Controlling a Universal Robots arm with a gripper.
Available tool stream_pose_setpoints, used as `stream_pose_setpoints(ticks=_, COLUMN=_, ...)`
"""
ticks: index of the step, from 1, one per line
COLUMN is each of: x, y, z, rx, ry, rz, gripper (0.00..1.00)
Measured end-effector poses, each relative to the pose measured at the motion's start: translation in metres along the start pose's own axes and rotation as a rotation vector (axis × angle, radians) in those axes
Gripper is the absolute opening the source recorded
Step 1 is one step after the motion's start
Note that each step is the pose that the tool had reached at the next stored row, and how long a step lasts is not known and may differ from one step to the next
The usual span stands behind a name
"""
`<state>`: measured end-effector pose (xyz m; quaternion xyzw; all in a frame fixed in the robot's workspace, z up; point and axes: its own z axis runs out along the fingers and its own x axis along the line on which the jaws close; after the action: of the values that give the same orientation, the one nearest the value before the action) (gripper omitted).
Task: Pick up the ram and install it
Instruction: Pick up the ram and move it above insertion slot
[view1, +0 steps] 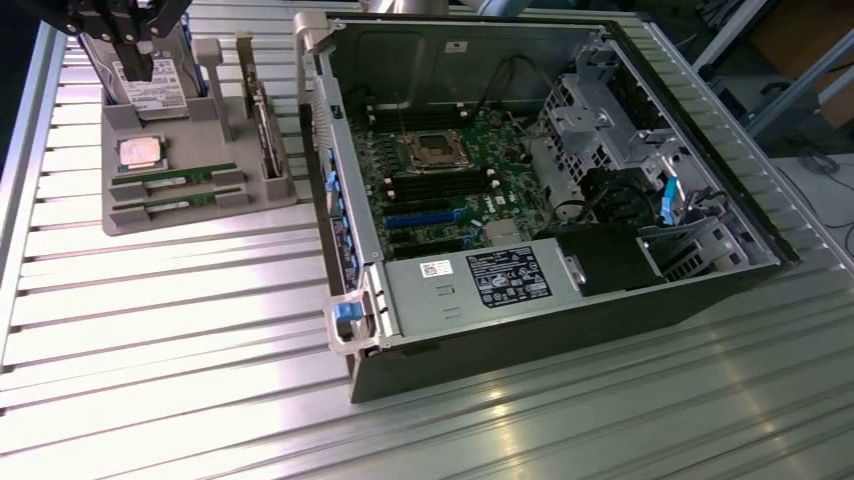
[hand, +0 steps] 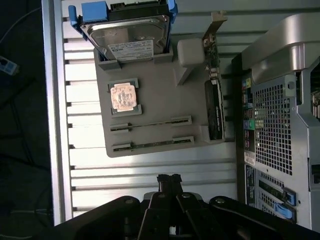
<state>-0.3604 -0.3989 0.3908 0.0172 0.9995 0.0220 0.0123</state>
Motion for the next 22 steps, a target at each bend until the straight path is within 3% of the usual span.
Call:
stream_pose_setpoints(ticks=6, x=0.0000, y=0.0000, z=0.0000, rx=-0.0033, ry=0.0063, rz=-0.142, gripper=0.11)
stream_pose_setpoints(ticks=9, x=0.0000, y=0.0000, z=0.0000, rx=-0.0042, ry=0.0081, rz=-0.184, gripper=0.11)
stream_pose_setpoints(ticks=13, x=0.0000, y=0.0000, z=0.0000, rx=-0.0070, ry=0.0133, rz=-0.300, gripper=0.11)
stream_pose_setpoints(ticks=19, x=0.0000, y=0.0000, z=-0.0001, rx=-0.0093, ry=0.0176, rz=-0.395, gripper=0.11)
stream_pose_setpoints(ticks=22, x=0.0000, y=0.0000, z=0.0000, rx=-0.0112, ry=0.0211, rz=-0.476, gripper=0.11)
